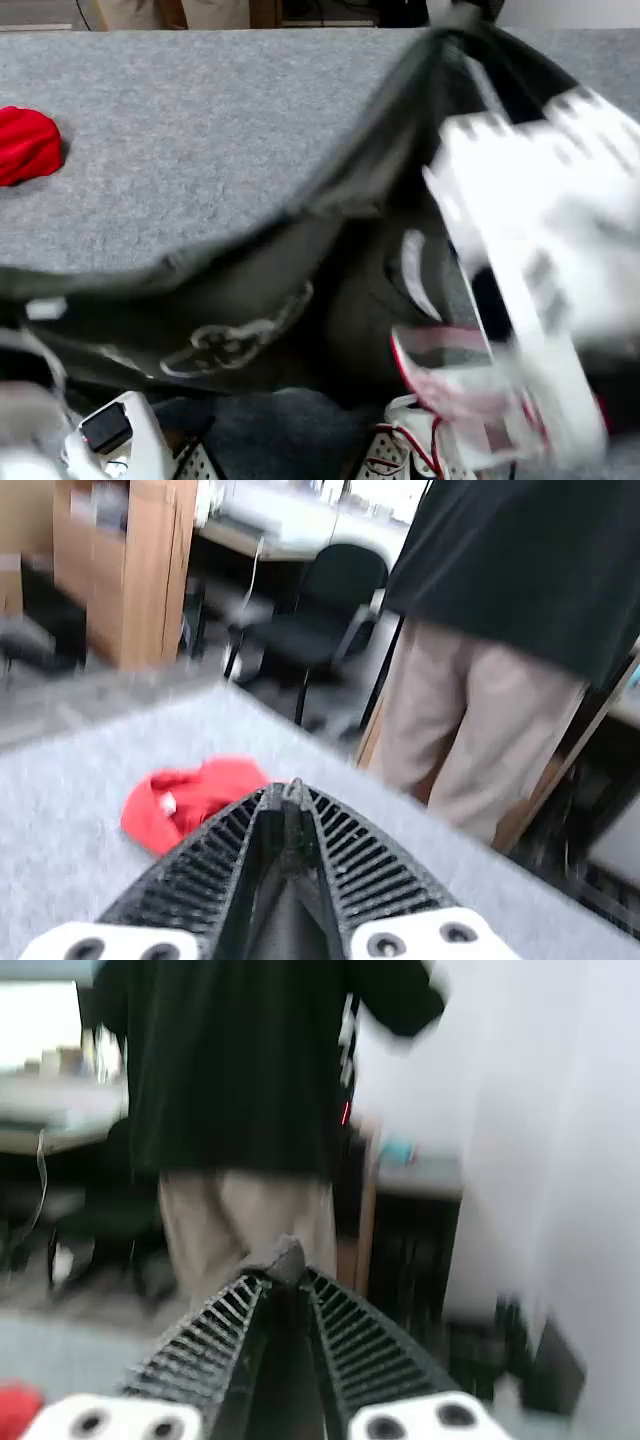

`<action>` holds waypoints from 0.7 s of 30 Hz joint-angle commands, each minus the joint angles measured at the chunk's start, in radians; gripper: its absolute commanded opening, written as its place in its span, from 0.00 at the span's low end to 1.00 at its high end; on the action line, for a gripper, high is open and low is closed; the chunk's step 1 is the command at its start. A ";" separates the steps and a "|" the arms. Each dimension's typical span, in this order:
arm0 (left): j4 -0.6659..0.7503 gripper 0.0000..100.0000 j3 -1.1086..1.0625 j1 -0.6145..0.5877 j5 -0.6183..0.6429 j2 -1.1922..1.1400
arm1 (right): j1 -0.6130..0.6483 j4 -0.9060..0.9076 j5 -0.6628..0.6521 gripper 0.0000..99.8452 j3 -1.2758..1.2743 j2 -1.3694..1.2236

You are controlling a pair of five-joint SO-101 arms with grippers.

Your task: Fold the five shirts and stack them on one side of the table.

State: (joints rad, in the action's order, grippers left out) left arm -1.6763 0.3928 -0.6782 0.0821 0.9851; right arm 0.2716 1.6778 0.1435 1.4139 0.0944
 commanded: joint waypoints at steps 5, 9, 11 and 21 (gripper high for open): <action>0.643 0.02 -0.583 0.006 -0.002 -0.157 | 0.018 -0.321 -0.005 0.00 -0.203 -0.246; 1.209 0.02 -0.910 0.040 -0.005 -0.289 | 0.019 -0.551 0.000 0.00 -0.282 -0.433; 1.507 0.02 -1.026 0.060 -0.008 -0.380 | 0.025 -0.667 0.000 0.00 -0.288 -0.529; 1.637 0.02 -0.750 0.124 -0.005 -0.837 | 0.070 -0.839 0.000 0.00 -0.283 -0.748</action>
State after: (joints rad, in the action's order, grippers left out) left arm 0.0176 -0.5340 -0.5631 0.0806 0.2225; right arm 0.3330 0.8707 0.1450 1.1301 -0.6682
